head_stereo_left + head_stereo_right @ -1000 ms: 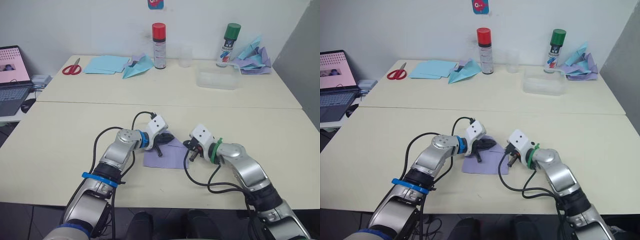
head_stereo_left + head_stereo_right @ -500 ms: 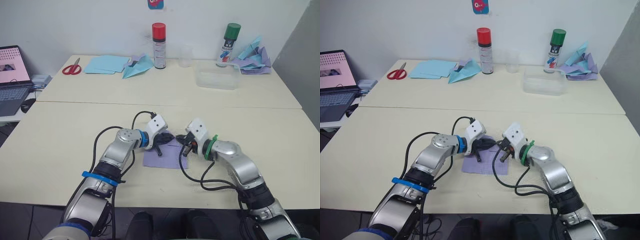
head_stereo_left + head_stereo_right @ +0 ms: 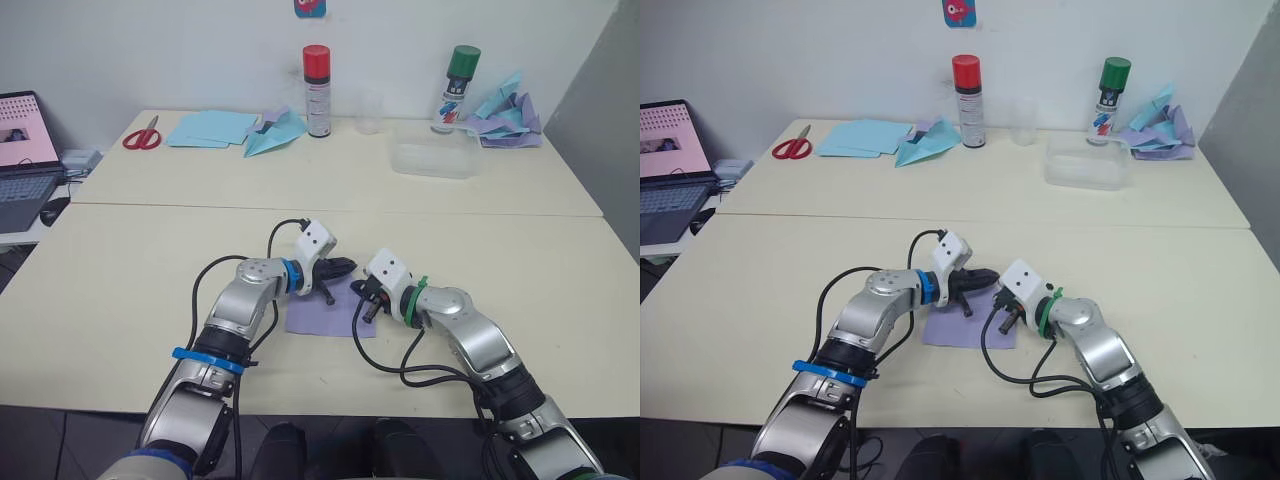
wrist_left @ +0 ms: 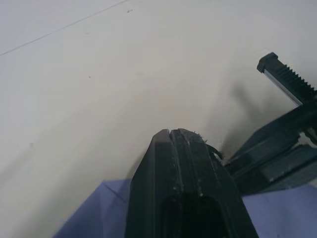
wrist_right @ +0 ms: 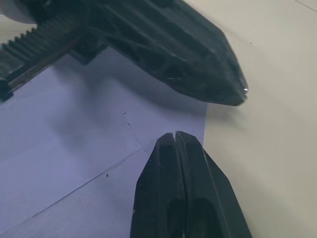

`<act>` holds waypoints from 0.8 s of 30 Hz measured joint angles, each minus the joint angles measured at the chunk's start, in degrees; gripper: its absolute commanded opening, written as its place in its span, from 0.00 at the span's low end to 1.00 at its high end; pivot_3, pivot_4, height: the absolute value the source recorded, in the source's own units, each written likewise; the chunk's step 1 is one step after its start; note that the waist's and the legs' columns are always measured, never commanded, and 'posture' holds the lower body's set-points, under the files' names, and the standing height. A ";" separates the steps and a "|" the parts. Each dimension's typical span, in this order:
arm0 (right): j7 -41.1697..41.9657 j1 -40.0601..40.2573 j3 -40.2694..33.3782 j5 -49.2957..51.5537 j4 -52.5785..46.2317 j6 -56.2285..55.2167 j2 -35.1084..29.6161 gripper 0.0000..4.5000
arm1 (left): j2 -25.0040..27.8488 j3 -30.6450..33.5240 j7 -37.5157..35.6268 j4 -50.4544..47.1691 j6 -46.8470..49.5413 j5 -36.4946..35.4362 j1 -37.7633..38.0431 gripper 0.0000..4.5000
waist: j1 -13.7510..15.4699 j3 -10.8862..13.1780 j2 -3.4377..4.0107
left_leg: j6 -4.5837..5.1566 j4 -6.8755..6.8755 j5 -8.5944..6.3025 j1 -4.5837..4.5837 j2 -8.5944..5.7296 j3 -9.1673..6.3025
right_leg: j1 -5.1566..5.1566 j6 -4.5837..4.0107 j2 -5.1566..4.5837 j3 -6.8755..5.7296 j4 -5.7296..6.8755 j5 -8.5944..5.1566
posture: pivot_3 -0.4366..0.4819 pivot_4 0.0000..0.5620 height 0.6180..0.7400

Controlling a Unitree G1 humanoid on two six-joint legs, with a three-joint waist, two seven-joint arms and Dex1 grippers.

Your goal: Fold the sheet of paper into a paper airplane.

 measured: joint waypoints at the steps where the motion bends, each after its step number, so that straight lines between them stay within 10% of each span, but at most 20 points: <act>1: -0.02 0.02 -0.05 0.05 -0.05 0.12 0.10 0.00 | 0.07 -0.49 0.22 1.12 -0.01 0.74 -0.07 0.00 | 0.00 0.00 0.00 | 0.00 -0.01 0.00 0.00 0.00 -0.01 | 0.00 0.00 0.01 0.00 -0.01 0.00 | 0.48 0.27 1.00; 16: -0.15 0.67 -0.52 0.21 -1.40 1.95 0.65 0.00 | 3.13 6.69 11.12 7.63 -7.76 2.68 -1.13 0.00 | -0.14 0.00 0.00 | 0.00 -0.04 0.00 0.02 0.09 -0.03 | -0.02 0.00 0.05 -0.02 0.04 0.00 | 0.48 0.27 1.00; 23: -0.13 -0.60 -0.58 0.35 1.95 0.13 3.42 0.00 | 5.03 14.44 8.18 -9.83 -0.18 -8.46 5.13 0.00 | -0.77 0.01 -0.03 | -0.01 -0.04 0.00 0.08 0.16 -0.06 | -0.02 0.00 -0.01 0.10 0.06 0.01 | 0.48 0.27 1.00; 24: -0.12 -0.93 -0.57 0.41 2.73 -0.35 3.99 0.00 | 6.06 15.22 7.48 -12.84 2.13 -10.12 6.70 0.12 | -1.03 0.01 -0.03 | -0.01 -0.06 0.00 0.08 0.17 -0.08 | -0.03 0.00 -0.03 0.10 0.06 0.01 | 0.48 0.27 1.00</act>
